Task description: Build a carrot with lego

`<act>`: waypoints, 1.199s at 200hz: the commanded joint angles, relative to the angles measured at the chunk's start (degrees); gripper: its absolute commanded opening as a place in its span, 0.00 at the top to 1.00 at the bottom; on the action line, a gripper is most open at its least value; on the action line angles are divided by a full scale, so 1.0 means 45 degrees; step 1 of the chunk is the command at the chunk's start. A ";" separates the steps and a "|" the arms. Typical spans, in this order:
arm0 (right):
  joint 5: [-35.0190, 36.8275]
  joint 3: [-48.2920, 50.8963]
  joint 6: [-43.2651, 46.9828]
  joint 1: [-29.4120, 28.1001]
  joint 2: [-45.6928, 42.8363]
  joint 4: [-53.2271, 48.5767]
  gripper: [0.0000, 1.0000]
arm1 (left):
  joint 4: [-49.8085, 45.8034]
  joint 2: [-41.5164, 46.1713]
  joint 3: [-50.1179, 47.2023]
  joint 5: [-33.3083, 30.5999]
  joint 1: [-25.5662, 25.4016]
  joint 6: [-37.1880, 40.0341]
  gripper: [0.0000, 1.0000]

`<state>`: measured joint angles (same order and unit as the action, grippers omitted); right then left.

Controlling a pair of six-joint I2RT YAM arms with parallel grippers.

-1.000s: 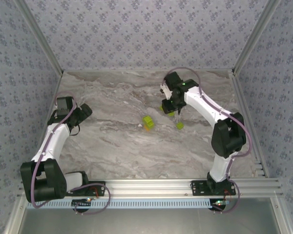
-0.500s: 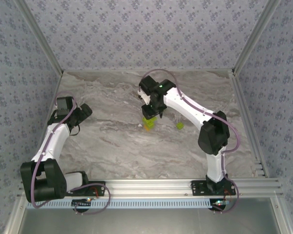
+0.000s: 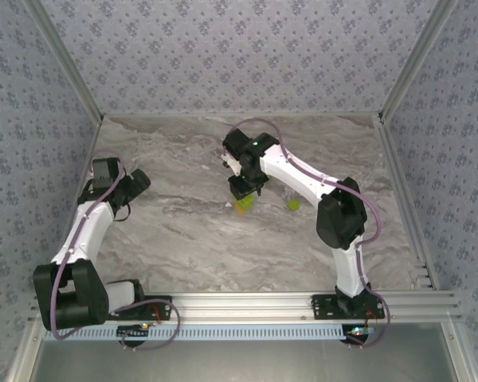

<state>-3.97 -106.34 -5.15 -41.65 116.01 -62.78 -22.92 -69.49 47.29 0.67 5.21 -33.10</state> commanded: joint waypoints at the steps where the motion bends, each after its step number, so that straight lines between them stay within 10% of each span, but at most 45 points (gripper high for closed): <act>1: -0.0289 -0.0246 -0.0045 0.0030 0.0177 -0.0053 0.66 | 0.0137 0.0092 0.0028 0.0120 0.0011 -0.0041 0.08; 240: 0.0218 -0.0952 -0.0246 -0.0043 0.1265 -0.0734 0.65 | 0.0151 0.0057 0.0017 0.0127 0.0028 -0.0066 0.08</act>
<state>-4.29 -109.49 -6.50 -41.52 119.33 -62.65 -22.92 -69.49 47.29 0.67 5.21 -33.10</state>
